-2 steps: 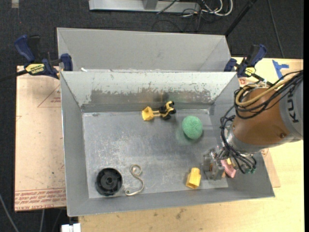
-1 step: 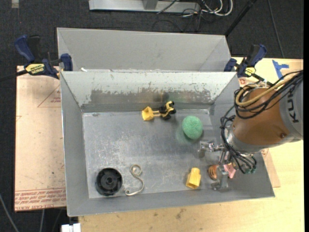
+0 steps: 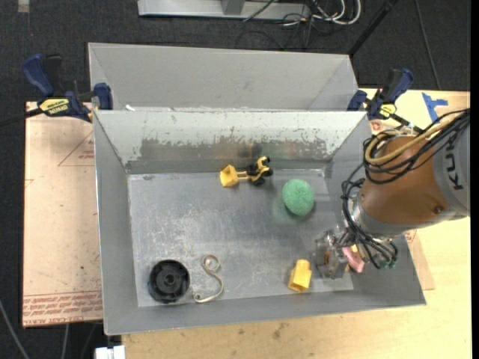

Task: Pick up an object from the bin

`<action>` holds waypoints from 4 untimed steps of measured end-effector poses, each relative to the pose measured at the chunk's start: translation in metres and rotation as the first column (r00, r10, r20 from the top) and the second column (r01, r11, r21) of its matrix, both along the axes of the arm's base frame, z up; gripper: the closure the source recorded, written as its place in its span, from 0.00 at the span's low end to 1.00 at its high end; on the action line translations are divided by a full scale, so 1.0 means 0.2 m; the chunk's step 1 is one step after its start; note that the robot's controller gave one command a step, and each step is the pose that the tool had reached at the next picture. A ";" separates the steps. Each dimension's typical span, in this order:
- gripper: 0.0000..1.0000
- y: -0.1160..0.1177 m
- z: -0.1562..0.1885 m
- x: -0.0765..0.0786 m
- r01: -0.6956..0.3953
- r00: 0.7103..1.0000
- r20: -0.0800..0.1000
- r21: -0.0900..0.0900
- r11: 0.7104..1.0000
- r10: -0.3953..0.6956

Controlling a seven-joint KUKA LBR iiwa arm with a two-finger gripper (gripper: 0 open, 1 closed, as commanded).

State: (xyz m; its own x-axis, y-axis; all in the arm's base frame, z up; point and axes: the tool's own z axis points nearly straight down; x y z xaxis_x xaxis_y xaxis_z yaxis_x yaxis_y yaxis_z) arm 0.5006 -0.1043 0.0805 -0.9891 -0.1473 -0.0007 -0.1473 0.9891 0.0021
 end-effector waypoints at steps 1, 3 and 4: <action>0.00 0.00 0.00 0.00 0.000 1.000 0.000 -0.001 1.000 0.000; 0.00 -0.10 -0.02 -0.03 -0.054 0.999 0.006 -0.001 0.999 0.054; 1.00 -0.18 -0.04 -0.09 -0.144 0.990 0.013 -0.004 0.990 0.144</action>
Offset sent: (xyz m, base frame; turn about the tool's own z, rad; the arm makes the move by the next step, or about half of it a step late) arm 0.0000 0.0000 0.0000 0.0000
